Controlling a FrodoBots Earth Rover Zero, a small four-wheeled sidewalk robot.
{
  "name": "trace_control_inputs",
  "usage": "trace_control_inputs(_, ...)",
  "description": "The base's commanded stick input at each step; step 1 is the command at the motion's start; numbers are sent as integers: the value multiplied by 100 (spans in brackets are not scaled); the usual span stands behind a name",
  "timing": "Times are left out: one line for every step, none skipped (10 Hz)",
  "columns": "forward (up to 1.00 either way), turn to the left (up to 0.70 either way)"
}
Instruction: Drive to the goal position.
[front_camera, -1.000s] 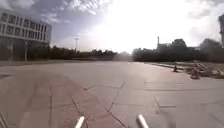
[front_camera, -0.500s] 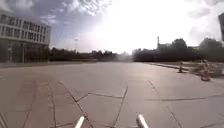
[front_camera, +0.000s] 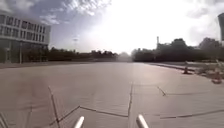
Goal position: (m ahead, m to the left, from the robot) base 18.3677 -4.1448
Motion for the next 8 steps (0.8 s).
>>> trace_control_inputs(100,0)
trace_control_inputs(100,0)
trace_control_inputs(100,0)
trace_control_inputs(100,0)
trace_control_inputs(100,0)
trace_control_inputs(100,0)
trace_control_inputs(100,0)
trace_control_inputs(100,0)
